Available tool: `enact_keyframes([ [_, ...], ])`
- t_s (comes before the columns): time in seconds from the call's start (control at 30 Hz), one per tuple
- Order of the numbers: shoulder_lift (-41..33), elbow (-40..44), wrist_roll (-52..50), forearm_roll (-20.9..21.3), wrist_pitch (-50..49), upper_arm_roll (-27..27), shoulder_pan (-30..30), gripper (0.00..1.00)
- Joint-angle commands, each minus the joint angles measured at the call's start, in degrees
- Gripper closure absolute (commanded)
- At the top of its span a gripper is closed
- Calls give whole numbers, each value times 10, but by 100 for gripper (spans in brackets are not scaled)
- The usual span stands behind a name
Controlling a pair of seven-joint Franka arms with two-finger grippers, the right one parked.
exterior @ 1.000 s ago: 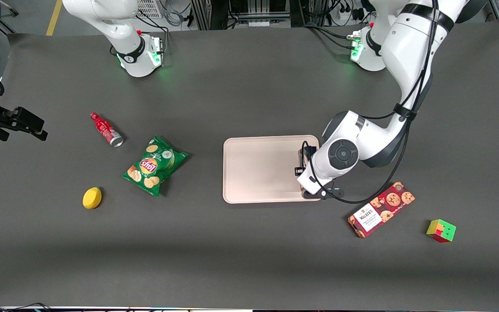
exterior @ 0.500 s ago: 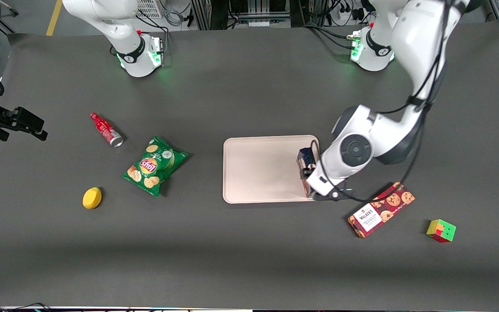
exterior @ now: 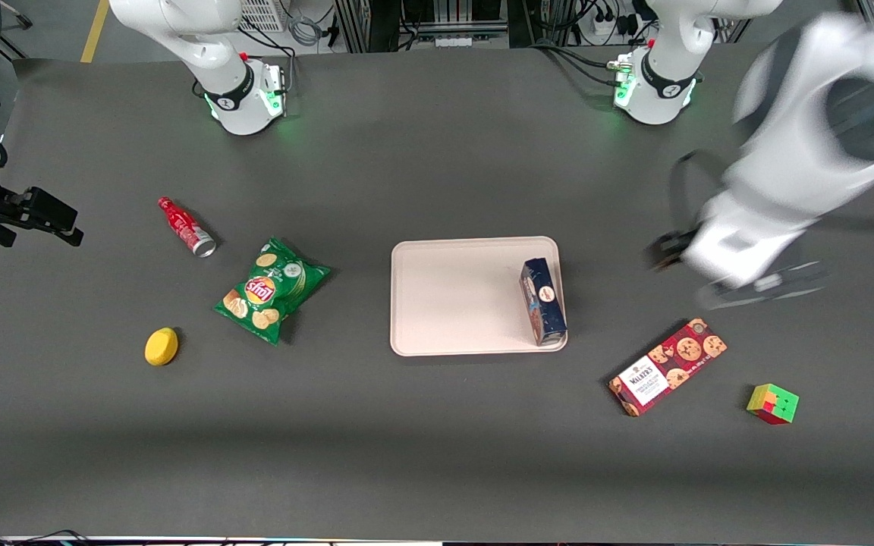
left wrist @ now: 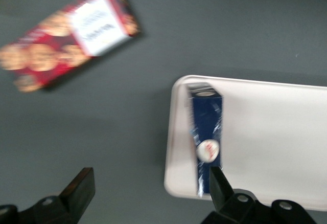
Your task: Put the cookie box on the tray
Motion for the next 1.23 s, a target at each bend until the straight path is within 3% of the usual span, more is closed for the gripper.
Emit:
enact_keyframes([
  [0.0, -57, -33, 112, -4, -34, 44, 2, 0],
  [0.37, -235, -338, 154, -5, 148, 69, 8, 0],
  [1.2, -236, -328, 154, -37, 141, 71, 10, 0],
])
